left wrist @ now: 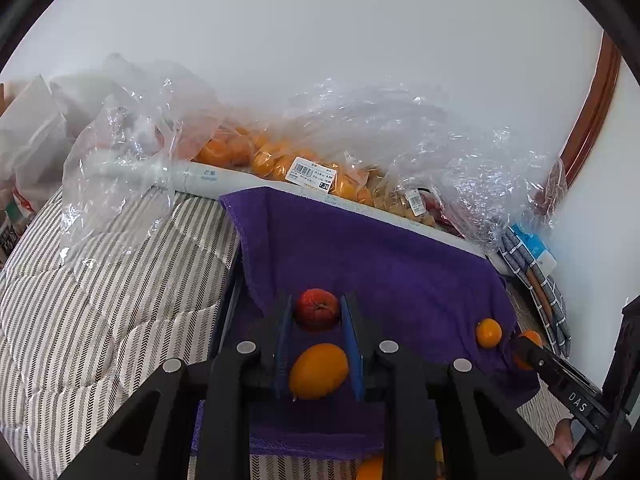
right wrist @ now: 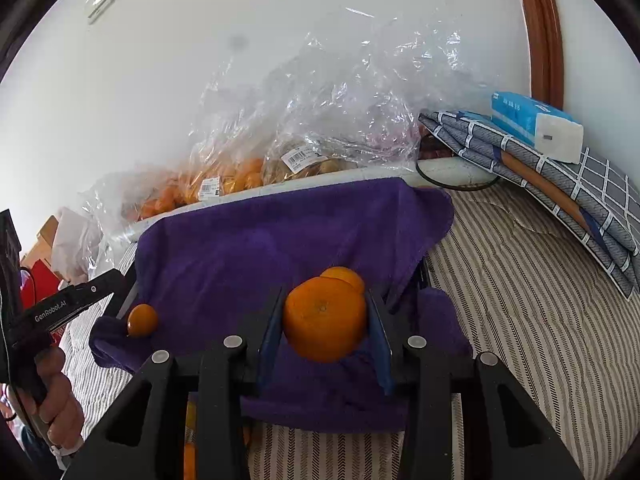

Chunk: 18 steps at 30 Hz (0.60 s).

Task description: Organize fruits

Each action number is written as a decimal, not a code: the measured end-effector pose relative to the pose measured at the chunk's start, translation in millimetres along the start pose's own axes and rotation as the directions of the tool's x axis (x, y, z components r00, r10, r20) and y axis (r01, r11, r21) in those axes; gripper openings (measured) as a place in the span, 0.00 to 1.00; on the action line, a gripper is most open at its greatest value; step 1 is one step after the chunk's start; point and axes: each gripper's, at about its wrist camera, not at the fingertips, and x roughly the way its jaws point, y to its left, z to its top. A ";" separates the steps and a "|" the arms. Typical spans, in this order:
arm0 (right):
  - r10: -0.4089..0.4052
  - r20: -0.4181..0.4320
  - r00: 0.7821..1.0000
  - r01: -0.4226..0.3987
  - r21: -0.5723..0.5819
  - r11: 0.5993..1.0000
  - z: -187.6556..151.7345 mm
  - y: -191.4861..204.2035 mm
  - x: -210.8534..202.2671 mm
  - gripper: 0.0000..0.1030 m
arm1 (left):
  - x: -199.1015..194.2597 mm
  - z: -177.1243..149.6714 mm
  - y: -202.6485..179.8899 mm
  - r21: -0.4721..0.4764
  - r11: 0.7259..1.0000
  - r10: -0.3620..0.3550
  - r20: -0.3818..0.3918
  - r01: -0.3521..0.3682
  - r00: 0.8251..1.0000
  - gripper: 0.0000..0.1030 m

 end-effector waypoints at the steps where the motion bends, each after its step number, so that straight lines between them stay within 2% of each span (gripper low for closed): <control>1: -0.007 -0.010 1.000 0.007 -0.014 1.000 -0.9 2.1 2.2 0.39 | -0.6 -0.1 -1.2 0.005 1.000 -0.001 0.004 0.001 1.000 0.23; 7: -0.015 -0.057 0.998 0.011 -0.058 0.998 -6.1 8.2 12.6 0.39 | -2.4 -1.7 -7.2 0.029 1.000 -0.010 0.011 0.010 1.000 0.23; 18: -0.040 -0.105 0.994 0.033 -0.071 0.997 -9.1 9.6 23.1 0.39 | 9.2 -7.3 -10.6 0.029 0.999 -0.033 -0.043 0.034 0.999 0.23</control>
